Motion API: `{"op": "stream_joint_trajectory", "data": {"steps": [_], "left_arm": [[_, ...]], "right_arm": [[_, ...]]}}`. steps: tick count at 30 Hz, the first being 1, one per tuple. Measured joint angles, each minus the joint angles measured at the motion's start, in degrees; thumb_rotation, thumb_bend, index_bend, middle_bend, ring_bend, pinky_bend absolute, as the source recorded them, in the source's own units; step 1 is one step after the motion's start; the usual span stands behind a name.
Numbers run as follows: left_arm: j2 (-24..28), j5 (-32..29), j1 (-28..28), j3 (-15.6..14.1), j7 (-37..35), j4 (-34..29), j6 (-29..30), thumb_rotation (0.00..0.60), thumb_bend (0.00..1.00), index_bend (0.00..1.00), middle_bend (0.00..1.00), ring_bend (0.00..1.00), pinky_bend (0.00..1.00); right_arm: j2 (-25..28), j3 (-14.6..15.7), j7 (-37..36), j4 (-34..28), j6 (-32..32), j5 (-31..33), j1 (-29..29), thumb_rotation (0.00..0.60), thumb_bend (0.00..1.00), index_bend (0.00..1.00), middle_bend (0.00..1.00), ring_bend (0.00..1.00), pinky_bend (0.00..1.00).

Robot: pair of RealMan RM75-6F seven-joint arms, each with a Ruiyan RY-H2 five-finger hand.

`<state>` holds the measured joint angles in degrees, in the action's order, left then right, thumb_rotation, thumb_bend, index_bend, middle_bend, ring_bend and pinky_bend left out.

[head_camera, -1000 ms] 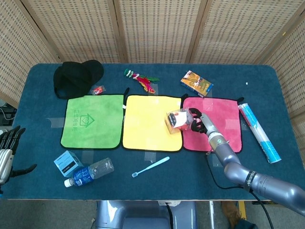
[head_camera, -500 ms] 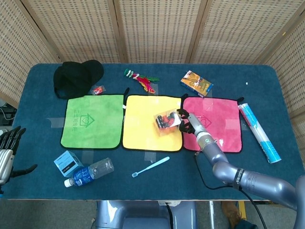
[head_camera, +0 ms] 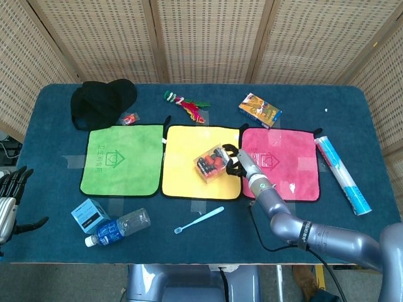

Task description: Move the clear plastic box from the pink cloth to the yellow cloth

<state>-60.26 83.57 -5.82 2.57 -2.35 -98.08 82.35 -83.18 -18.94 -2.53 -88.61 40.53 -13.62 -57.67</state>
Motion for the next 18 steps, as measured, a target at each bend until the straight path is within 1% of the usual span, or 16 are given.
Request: {"op": "stream_joint_trajectory", "data": {"steps": [14, 18], "left_arm": [[0.1, 0.1, 0.0, -0.1, 0.0, -0.2, 0.0, 0.6, 0.0, 0.0, 0.0, 0.0, 0.0], [0.1, 0.2, 0.1, -0.1, -0.1, -0.2, 0.1, 0.6, 0.0, 0.0, 0.0, 0.0, 0.0]], "right_arm": [[-2.3, -0.9, 2.2, 0.7, 0.7, 3.5, -3.5, 0.6, 1.0, 0.16, 0.2, 0.18, 0.34], [-3.9, -1.3, 2.6, 1.0, 0.6, 4.4, -4.7, 0.6, 1.0, 0.16, 0.2, 0.18, 0.34]]}}
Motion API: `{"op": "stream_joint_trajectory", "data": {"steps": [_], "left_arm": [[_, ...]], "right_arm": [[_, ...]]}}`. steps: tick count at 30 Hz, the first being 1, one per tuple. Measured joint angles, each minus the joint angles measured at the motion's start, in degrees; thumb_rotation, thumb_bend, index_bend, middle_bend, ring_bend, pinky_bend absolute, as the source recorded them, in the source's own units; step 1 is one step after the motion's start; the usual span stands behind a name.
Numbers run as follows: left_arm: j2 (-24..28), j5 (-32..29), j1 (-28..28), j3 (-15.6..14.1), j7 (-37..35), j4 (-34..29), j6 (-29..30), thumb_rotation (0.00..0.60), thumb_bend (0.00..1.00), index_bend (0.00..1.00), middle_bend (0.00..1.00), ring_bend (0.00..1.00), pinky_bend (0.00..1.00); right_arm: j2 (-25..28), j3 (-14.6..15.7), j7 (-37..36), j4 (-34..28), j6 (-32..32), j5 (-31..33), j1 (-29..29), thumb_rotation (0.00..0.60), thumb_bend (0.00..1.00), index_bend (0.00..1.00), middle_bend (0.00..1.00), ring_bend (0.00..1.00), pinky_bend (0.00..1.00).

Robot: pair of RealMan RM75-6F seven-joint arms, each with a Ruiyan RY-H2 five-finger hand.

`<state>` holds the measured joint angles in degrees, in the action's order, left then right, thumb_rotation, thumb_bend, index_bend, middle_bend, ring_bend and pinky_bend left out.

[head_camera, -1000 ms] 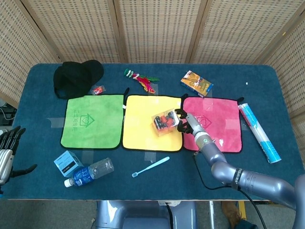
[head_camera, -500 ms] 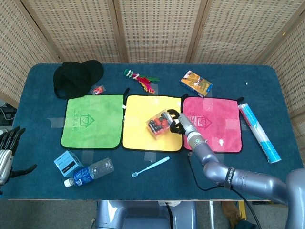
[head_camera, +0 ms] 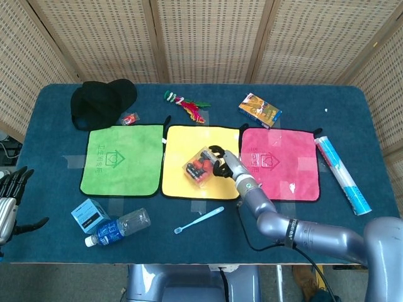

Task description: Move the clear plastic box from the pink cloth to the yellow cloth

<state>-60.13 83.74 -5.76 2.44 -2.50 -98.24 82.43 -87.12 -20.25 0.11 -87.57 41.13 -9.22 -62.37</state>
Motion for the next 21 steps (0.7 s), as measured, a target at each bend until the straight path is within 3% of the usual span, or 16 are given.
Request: {"op": "stream_joint_trajectory", "data": {"steps": [10, 12, 13, 18, 21], "left_arm": [[0.2, 0.0, 0.1, 0.0, -0.5, 0.0, 0.2, 0.6, 0.0, 0.0, 0.0, 0.0, 0.0], [0.2, 0.0, 0.2, 0.0, -0.5, 0.1, 0.3, 0.6, 0.0, 0.0, 0.0, 0.0, 0.0], [0.2, 0.1, 0.2, 0.0, -0.6, 0.0, 0.3, 0.6, 0.0, 0.0, 0.0, 0.0, 0.0], [0.3, 0.1, 0.2, 0.0, -0.7, 0.1, 0.3, 0.6, 0.0, 0.0, 0.0, 0.0, 0.0], [0.3, 0.2, 0.2, 0.0, -0.7, 0.0, 0.3, 0.6, 0.0, 0.0, 0.0, 0.0, 0.0]], "right_arm": [[-1.0, -0.6, 0.9, 0.6, 1.3, 0.4, -1.1, 0.6, 1.0, 0.16, 0.2, 0.18, 0.33], [-0.7, -0.8, 1.0, 0.3, 2.0, -0.4, -0.8, 0.6, 0.98, 0.14, 0.18, 0.18, 0.29], [-0.5, -0.9, 1.0, 0.0, 2.5, -1.2, -0.6, 0.6, 0.94, 0.13, 0.17, 0.18, 0.26], [1.5, -0.6, 0.9, -2.8, 6.8, -9.9, 2.1, 0.6, 0.35, 0.06, 0.09, 0.1, 0.08], [3.4, 0.5, 1.3, -4.8, 10.0, -17.6, 4.4, 0.6, 0.15, 0.01, 0.03, 0.04, 0.01]]}}
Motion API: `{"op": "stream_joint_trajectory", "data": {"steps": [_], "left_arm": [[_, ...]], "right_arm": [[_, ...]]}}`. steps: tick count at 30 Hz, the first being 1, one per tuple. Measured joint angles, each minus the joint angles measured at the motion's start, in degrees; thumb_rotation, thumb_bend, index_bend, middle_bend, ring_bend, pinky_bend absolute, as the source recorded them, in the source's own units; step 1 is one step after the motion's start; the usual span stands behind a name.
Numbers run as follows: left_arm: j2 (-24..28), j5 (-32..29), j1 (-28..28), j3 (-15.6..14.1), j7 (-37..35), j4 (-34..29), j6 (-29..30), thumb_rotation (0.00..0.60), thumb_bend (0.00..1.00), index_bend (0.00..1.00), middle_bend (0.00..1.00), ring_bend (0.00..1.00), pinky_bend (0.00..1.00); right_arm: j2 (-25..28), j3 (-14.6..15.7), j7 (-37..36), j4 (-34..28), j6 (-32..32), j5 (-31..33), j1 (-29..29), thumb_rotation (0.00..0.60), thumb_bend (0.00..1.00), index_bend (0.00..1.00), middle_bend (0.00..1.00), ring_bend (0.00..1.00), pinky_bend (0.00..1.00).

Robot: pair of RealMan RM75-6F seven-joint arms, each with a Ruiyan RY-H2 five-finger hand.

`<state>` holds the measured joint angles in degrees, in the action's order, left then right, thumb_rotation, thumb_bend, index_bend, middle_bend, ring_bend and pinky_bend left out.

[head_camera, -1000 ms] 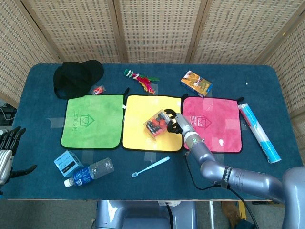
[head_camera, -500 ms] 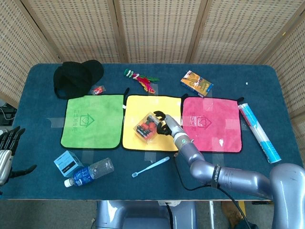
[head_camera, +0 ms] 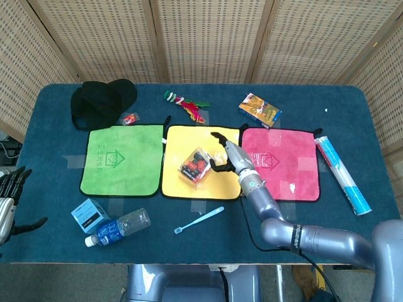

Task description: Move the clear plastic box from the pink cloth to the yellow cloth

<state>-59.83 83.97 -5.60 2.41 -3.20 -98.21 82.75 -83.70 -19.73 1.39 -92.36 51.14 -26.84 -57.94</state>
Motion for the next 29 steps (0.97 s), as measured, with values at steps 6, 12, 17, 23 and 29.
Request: {"op": "stream_joint_trajectory", "data": {"steps": [6, 12, 17, 23, 29], "left_arm": [[0.0, 0.1, 0.0, -0.1, -0.1, 0.0, -0.1, 0.6, 0.0, 0.0, 0.0, 0.0, 0.0], [-0.1, 1.0, 0.1, -0.3, -0.1, 0.1, 0.5, 0.6, 0.0, 0.0, 0.0, 0.0, 0.0], [-0.1, 2.2, 0.5, -0.5, -0.4, 0.2, 1.6, 0.6, 0.0, 0.0, 0.0, 0.0, 0.0], [0.3, 4.7, 1.4, -1.2, -1.5, 0.1, 3.9, 0.6, 0.0, 0.0, 0.0, 0.0, 0.0], [1.0, 7.0, 2.3, -2.0, -3.3, 0.2, 6.0, 0.6, 0.0, 0.0, 0.0, 0.0, 0.0]], "right_arm": [[4.3, 4.5, 2.0, -2.3, 7.9, -17.1, 5.7, 0.6, 0.0, 0.0, 0.0, 0.0, 0.0], [9.1, 11.6, 5.0, -2.7, 17.0, -33.0, 12.6, 0.6, 0.0, 0.0, 0.0, 0.0, 0.0], [12.3, 17.7, 8.1, -2.0, 26.2, -42.8, 19.5, 0.6, 0.0, 0.0, 0.0, 0.0, 0.0], [14.3, 23.8, 10.4, 1.1, 37.5, -51.4, 29.5, 0.6, 0.0, 0.0, 0.0, 0.0, 0.0], [15.2, 26.8, 11.0, 4.0, 43.9, -54.6, 37.5, 0.6, 0.0, 0.0, 0.0, 0.0, 0.0]]}}
